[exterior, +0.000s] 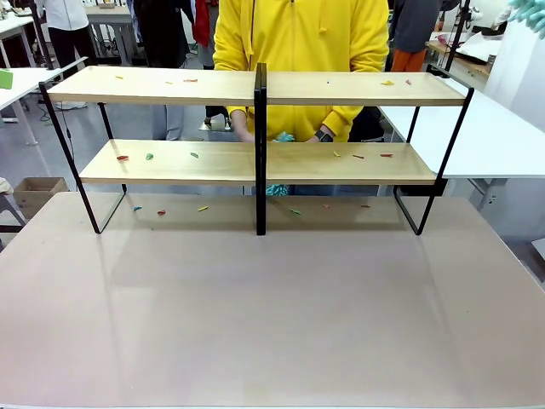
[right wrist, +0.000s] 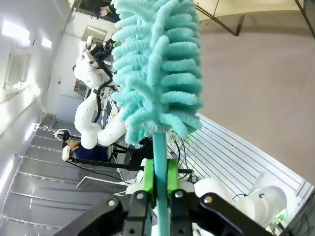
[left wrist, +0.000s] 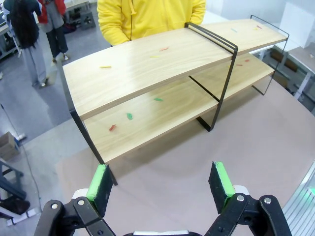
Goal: Clean the shelves.
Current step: Clean a randomly selected level of the Shelf with the Duster.
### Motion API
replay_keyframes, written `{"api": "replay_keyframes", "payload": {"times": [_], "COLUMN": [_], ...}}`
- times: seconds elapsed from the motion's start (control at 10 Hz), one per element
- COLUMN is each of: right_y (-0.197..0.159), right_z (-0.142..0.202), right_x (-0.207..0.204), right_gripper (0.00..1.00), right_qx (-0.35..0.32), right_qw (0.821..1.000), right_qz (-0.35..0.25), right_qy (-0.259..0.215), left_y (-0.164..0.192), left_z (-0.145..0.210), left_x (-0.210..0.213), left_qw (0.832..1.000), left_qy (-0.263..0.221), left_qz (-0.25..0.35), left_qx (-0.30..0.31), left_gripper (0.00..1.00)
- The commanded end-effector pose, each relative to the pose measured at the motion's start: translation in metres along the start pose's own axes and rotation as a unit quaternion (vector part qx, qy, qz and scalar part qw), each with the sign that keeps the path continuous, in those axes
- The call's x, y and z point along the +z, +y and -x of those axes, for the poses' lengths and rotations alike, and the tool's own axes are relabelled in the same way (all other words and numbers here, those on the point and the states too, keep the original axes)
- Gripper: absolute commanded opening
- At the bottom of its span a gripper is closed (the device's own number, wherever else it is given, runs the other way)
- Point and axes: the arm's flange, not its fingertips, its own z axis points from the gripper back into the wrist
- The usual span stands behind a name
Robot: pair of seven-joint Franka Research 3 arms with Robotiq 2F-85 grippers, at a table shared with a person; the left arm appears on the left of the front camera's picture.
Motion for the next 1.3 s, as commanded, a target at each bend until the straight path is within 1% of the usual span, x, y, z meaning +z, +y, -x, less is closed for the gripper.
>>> {"api": "replay_keyframes", "payload": {"times": [0.0, 0.3, 0.4, 0.5, 0.6, 0.7, 0.8, 0.9, 1.0, 1.1, 1.2], "right_y": [0.005, 0.005, 0.000, 0.022, 0.053, 0.089, 0.114, 0.137, 0.157, 0.171, 0.157], "right_z": [-0.002, -0.002, 0.000, -0.001, -0.028, -0.063, -0.088, -0.099, -0.102, -0.093, -0.094], "right_x": [0.002, 0.002, 0.000, -0.008, -0.040, -0.087, -0.134, -0.184, -0.222, -0.232, -0.214], "right_gripper": [0.07, 0.07, 0.12, 0.12, 0.12, 0.12, 0.12, 0.12, 0.12, 0.12, 0.12], "right_qx": [-0.007, -0.007, 0.000, -0.008, 0.015, 0.052, 0.076, 0.098, 0.120, 0.167, 0.118], "right_qw": [1.000, 1.000, 1.000, 0.999, 0.994, 0.985, 0.967, 0.948, 0.932, 0.923, 0.952], "right_qz": [0.003, 0.003, 0.000, 0.048, 0.096, 0.136, 0.207, 0.264, 0.314, 0.320, 0.244], "right_qy": [-0.004, -0.004, 0.000, -0.001, 0.041, 0.090, 0.125, 0.148, 0.136, 0.134, 0.144], "left_y": [0.000, 0.000, 0.000, 0.000, 0.000, 0.000, 0.000, 0.000, 0.000, 0.000, 0.000], "left_z": [0.000, 0.000, 0.000, 0.000, 0.000, 0.000, 0.000, 0.000, 0.000, 0.000, 0.000], "left_x": [-0.001, -0.001, -0.001, -0.001, -0.001, -0.001, -0.001, -0.001, -0.001, -0.001, -0.001], "left_qw": [1.000, 1.000, 1.000, 1.000, 1.000, 1.000, 1.000, 1.000, 1.000, 1.000, 1.000], "left_qy": [0.002, 0.002, 0.002, 0.002, 0.002, 0.002, 0.002, 0.002, 0.002, 0.002, 0.002], "left_qz": [-0.004, -0.004, -0.004, -0.004, -0.004, -0.004, -0.004, -0.004, -0.004, -0.004, -0.004], "left_qx": [0.004, 0.004, 0.004, 0.004, 0.004, 0.004, 0.004, 0.004, 0.004, 0.004, 0.004], "left_gripper": [1.00, 1.00, 1.00, 1.00, 1.00, 1.00, 1.00, 1.00, 1.00, 1.00, 1.00]}}
